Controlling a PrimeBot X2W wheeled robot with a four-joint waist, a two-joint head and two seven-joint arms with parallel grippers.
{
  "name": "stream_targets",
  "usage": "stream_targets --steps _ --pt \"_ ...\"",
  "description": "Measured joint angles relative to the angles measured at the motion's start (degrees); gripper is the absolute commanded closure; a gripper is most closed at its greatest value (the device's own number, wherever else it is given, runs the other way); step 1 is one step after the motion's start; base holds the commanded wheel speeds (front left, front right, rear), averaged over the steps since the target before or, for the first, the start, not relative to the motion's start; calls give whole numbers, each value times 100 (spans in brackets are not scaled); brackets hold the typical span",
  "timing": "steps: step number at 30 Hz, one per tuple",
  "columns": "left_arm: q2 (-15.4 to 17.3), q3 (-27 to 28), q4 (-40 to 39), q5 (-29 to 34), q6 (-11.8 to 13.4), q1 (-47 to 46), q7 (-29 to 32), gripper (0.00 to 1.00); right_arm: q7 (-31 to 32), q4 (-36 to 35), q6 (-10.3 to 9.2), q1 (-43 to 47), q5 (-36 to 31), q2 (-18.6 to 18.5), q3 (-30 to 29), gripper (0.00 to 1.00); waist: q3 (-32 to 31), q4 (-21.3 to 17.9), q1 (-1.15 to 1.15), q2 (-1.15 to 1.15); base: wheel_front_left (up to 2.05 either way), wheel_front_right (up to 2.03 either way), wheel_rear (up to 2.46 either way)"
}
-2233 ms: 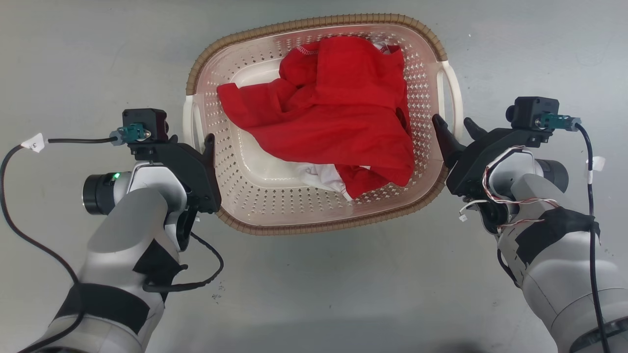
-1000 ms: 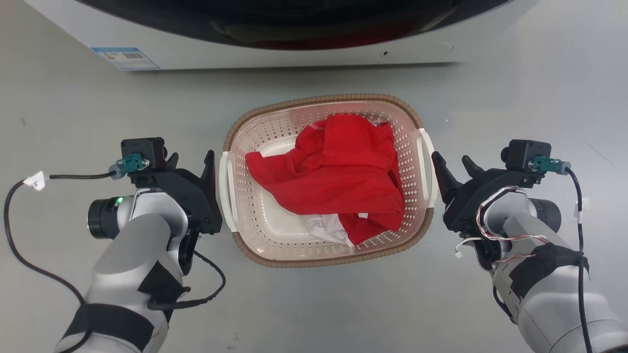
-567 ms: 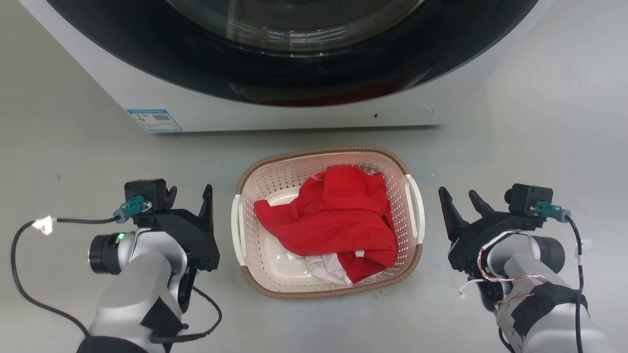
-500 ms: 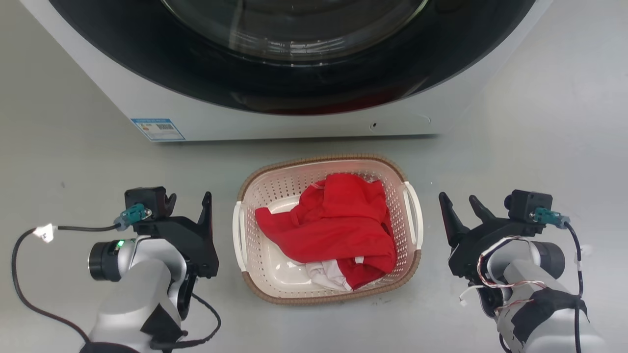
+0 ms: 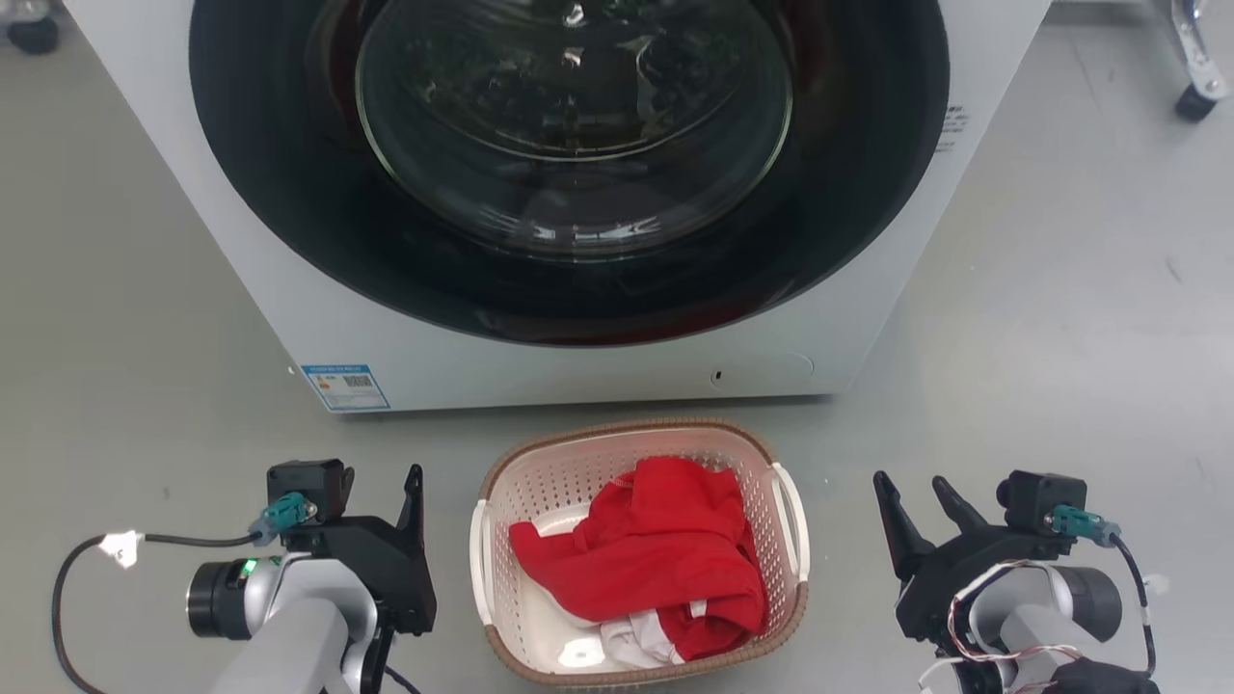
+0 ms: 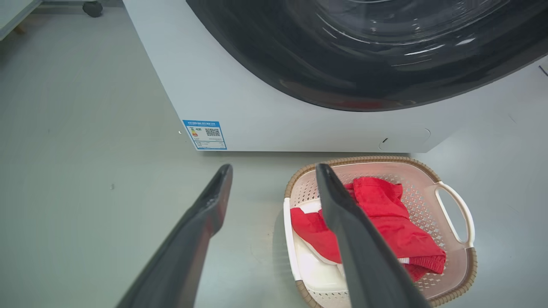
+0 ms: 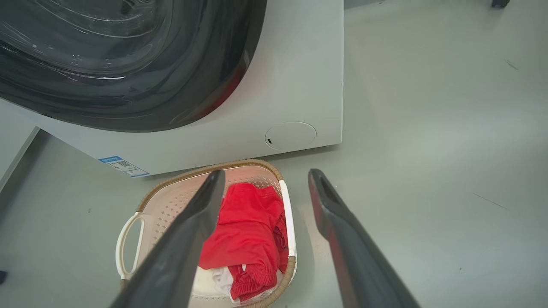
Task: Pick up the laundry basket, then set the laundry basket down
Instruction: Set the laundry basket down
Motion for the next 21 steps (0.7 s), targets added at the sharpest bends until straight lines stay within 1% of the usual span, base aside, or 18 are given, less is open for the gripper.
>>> stream_targets --steps 4,10,15,21 --pt "44 24 -315 85 114 318 0 0 -3 -115 0 263 -49 -38 -1 0 -345 -13 0 0 0 0 0" --pt "123 86 -902 230 301 850 0 0 -3 -576 -12 703 -126 -112 -157 0 -833 -30 0 0 0 0 0" --pt "258 214 -1537 405 427 1278 0 0 -4 -1063 -164 1020 -346 -193 -213 0 -1146 -50 0 0 0 0 0" --pt "359 347 -2360 565 555 2012 0 0 -5 -1718 -432 1593 -567 -342 -315 0 -1406 -88 0 0 0 0 0"
